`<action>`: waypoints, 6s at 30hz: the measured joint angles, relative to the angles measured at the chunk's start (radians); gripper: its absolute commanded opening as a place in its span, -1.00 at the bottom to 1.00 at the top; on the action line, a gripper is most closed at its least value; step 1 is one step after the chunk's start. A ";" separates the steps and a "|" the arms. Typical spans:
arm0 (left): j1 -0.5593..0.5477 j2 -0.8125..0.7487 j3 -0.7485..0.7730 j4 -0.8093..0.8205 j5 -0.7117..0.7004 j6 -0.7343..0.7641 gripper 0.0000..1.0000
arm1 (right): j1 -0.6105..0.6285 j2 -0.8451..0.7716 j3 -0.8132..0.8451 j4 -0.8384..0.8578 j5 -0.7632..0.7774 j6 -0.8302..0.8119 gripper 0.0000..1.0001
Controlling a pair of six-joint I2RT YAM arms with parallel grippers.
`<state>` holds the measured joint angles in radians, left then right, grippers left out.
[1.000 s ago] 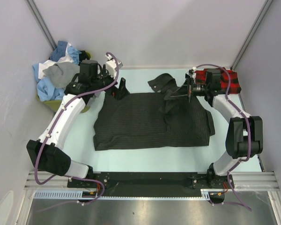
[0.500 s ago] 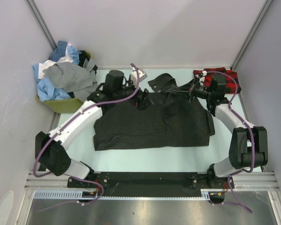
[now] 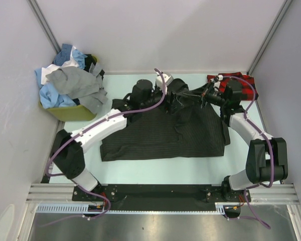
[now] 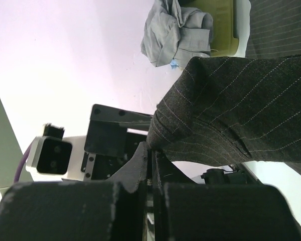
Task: Fold and stack the long sleeve shirts
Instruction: Fold the shirt
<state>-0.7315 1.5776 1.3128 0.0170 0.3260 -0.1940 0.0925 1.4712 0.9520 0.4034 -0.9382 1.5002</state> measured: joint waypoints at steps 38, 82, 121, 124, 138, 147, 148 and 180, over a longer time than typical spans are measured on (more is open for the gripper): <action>0.309 0.446 0.699 -0.661 0.289 1.233 -1.00 | -0.137 0.290 0.049 -0.906 0.196 -1.301 -0.46; 0.548 -0.282 -0.766 -0.193 0.344 2.100 0.12 | -0.232 0.224 0.047 -1.131 0.328 -1.548 -0.37; 0.425 0.186 -0.188 -0.726 0.096 0.668 -0.06 | -0.167 0.320 0.175 -1.199 0.569 -1.747 -0.21; 0.421 0.208 -0.188 -0.718 0.077 0.655 -0.13 | -0.167 0.330 0.173 -1.199 0.576 -1.749 -0.22; 0.424 0.170 -0.172 -0.835 0.021 0.686 -1.00 | -0.184 0.341 0.184 -1.211 0.569 -1.749 -0.22; 0.444 0.164 -0.091 -0.919 -0.078 0.765 -0.88 | -0.210 0.336 0.187 -1.241 0.581 -1.788 -0.22; 0.444 0.172 -0.076 -0.919 -0.092 0.772 -0.83 | -0.214 0.335 0.187 -1.244 0.585 -1.792 -0.22; 0.603 0.044 -0.407 -0.977 0.016 0.934 -0.25 | -0.163 0.267 0.201 -1.299 0.520 -1.815 -0.21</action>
<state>-0.1287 1.6215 0.9058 -0.9600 0.3424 0.7399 -0.0704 1.7378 1.1530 -0.8959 -0.4179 -0.3149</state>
